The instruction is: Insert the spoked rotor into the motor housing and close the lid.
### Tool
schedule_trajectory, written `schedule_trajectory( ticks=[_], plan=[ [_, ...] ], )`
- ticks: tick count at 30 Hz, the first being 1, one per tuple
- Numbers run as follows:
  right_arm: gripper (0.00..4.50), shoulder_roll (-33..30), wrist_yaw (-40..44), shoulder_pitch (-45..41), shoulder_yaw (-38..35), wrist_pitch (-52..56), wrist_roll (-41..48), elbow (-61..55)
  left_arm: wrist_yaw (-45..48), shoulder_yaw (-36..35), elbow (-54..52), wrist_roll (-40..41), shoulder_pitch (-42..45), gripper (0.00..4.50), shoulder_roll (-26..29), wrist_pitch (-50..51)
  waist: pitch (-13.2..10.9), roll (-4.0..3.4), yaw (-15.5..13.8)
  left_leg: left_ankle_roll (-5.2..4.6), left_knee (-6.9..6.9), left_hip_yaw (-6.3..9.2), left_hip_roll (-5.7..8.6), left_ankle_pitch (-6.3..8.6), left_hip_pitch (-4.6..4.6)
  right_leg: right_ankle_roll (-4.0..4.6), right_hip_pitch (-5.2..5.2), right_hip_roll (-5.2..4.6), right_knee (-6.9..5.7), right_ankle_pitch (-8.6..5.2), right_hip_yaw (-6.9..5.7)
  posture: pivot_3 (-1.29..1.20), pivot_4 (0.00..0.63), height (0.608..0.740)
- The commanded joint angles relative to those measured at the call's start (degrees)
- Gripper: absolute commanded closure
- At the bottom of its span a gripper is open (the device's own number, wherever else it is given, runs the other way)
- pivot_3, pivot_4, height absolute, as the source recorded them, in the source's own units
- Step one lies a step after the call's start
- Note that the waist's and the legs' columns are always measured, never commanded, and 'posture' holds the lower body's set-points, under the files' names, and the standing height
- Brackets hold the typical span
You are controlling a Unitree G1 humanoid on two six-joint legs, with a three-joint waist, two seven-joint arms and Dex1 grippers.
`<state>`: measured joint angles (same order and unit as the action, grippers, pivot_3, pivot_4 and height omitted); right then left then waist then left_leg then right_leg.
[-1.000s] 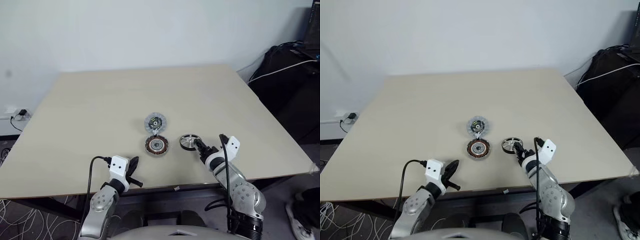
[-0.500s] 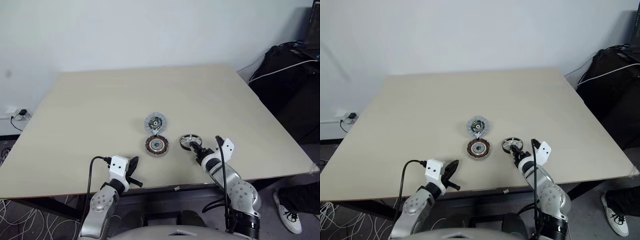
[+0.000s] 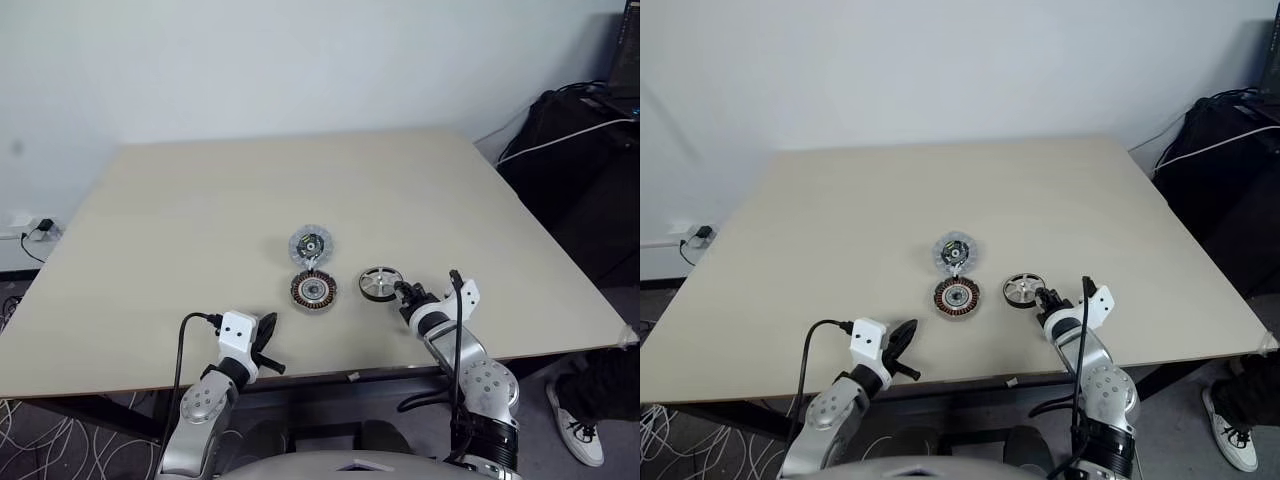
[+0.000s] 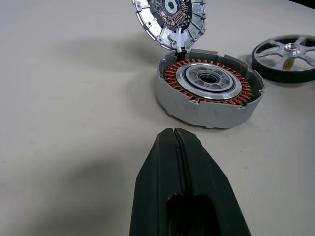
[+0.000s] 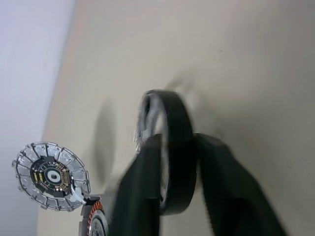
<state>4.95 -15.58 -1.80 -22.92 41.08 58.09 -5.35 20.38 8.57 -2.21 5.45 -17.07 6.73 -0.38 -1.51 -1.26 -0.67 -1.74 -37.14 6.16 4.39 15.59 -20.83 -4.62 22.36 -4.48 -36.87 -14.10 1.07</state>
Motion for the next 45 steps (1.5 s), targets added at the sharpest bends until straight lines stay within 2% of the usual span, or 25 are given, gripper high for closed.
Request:
schedule_trajectory(
  ticks=[1,11,17,22,26,31,45],
  plan=[
    [4.06,3.8,-0.5,-2.1,0.9,-1.6,1.6,-0.9,-0.2,-0.3,-1.3,0.5,0.8,4.50,-0.2,-0.8,0.0,0.00,0.0,0.00,0.00,0.00,0.00,0.00,0.00,-0.02,0.00,0.00,0.00,-0.01,0.00,0.00,0.000,0.740],
    [4.06,3.6,-0.5,-0.6,1.5,-1.2,4.2,-2.2,-0.2,-0.4,-1.0,0.6,1.4,4.50,-0.1,-0.6,0.0,-0.01,0.0,-0.01,0.00,-0.01,0.00,0.00,0.00,0.00,0.00,0.00,0.00,0.00,0.01,0.00,0.000,0.740],
    [4.06,5.0,5.2,1.2,3.5,-0.2,12.1,-5.7,-0.4,-0.3,-1.0,0.8,1.2,4.50,-0.3,-0.5,0.0,-0.07,0.0,-0.02,0.00,-0.01,0.00,0.00,-0.03,-0.01,0.02,0.00,0.00,-0.01,0.02,0.00,0.000,0.740],
    [4.06,2.7,9.4,2.1,7.6,3.9,17.0,-5.5,-0.4,-0.3,-1.1,0.8,1.3,4.50,-0.5,-0.3,0.0,-0.06,0.1,-0.02,0.00,-0.01,-0.02,0.00,-0.03,-0.06,0.02,0.02,0.00,-0.03,0.01,0.00,0.000,0.740],
    [4.06,0.5,11.8,1.9,11.5,8.4,16.8,-1.9,-0.5,-0.3,-1.3,0.9,0.9,4.50,-0.5,-0.3,0.0,-0.05,0.0,-0.02,0.00,-0.01,-0.02,0.00,-0.03,0.04,0.03,0.02,0.01,0.02,0.02,0.00,0.000,0.740],
    [4.06,1.2,11.5,-0.7,14.6,7.9,12.1,2.2,-0.7,-0.4,-1.9,1.0,0.3,4.50,-0.7,-0.2,0.0,-0.04,0.0,-0.02,-0.02,-0.01,-0.01,0.00,-0.06,0.01,0.03,0.00,0.03,0.02,0.01,0.00,0.000,0.740],
    [4.06,1.4,14.4,-3.0,14.4,5.7,6.3,5.4,-1.0,-0.5,-2.4,1.3,-0.3,4.50,-1.0,-0.2,0.0,-0.04,0.0,-0.02,-0.01,0.00,0.00,0.00,-0.06,0.05,0.04,0.01,0.02,0.07,0.01,0.00,0.000,0.740]
  ],
)
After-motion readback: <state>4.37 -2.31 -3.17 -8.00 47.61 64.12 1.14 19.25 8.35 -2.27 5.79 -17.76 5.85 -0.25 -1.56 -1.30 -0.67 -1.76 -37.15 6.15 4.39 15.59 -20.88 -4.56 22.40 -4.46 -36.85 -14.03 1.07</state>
